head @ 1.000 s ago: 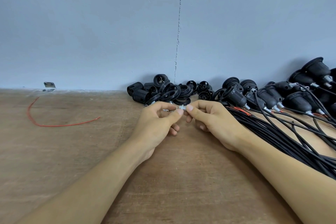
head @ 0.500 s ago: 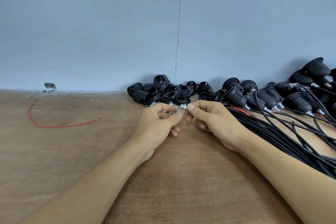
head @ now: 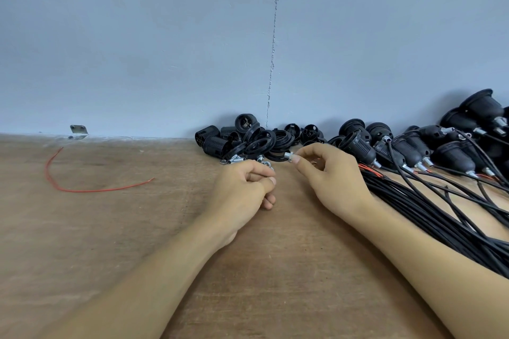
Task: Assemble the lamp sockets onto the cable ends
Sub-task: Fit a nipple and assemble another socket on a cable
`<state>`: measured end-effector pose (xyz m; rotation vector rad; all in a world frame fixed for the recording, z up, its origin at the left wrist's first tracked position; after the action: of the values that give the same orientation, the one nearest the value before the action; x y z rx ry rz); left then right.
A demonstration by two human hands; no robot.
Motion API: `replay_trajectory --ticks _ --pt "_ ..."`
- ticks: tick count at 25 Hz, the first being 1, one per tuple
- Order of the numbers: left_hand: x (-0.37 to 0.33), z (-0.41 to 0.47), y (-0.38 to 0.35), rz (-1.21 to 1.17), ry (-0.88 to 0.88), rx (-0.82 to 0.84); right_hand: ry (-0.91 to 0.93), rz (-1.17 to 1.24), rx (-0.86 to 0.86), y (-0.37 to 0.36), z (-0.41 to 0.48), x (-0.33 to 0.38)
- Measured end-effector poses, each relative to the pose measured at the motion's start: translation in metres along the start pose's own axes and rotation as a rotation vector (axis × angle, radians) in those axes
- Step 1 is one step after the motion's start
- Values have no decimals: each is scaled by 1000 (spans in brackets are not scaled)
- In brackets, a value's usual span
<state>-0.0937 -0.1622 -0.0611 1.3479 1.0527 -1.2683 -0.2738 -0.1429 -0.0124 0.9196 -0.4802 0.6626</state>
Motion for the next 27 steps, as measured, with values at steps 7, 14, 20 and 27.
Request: replay_trajectory --ticks 7,14,20,27 --pt "-3 -4 -1 54 -11 -25 -89 -436 120 -13 5 -17" --pt "-7 -7 -2 71 -18 -37 -76 -314 36 -4 7 -14" --pt "-8 -8 -3 81 -21 -37 -57 -315 140 -13 11 -20" --pt "-6 -7 -4 95 -25 -31 -11 -498 318 -29 13 -19"
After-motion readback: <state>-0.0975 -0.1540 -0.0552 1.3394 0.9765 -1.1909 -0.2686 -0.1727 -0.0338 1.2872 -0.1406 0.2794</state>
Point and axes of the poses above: each hand's wrist, its own z-axis towards the middle knuckle, its own y-axis out of the back of the hand, x = y × z, the point moved 10 cm from there along z, towards the middle knuckle, and after that the axes turned 4 degrees about y, right-handed, at the moved point
